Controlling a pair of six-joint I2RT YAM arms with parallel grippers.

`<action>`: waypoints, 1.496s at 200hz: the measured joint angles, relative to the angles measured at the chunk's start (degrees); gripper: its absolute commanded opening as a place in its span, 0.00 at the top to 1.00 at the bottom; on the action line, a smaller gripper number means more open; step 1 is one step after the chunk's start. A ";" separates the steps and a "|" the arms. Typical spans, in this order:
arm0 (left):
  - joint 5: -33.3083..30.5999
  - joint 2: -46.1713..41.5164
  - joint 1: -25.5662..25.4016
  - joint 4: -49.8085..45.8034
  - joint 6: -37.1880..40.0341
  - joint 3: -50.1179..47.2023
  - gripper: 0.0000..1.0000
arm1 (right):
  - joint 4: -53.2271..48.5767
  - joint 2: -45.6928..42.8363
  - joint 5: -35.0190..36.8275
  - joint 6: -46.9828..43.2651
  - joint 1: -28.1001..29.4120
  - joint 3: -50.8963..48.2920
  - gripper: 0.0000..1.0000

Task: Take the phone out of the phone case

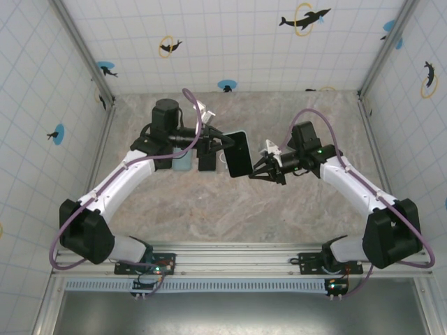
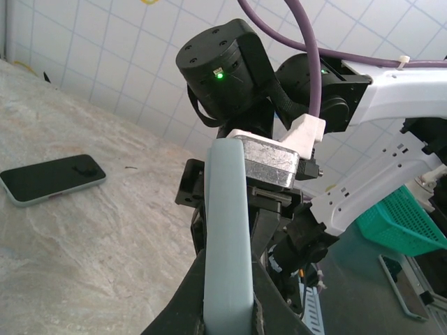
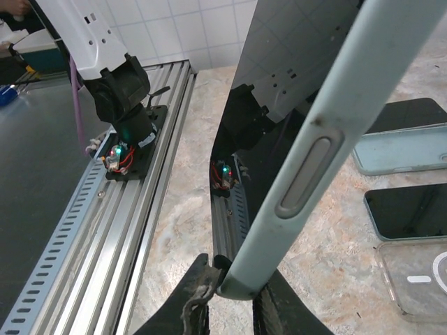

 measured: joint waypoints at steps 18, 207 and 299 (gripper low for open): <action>0.48 0.00 0.00 0.07 0.09 0.00 1.00 | -0.55 0.04 0.17 -0.15 0.09 0.28 0.86; 3.21 -1.09 0.55 2.62 -2.78 -0.68 1.00 | 3.72 -4.81 19.78 -3.17 5.62 0.37 0.90; 3.65 -1.70 0.52 7.52 -8.90 -2.89 1.00 | 21.44 -8.04 13.42 11.65 4.83 -6.67 0.74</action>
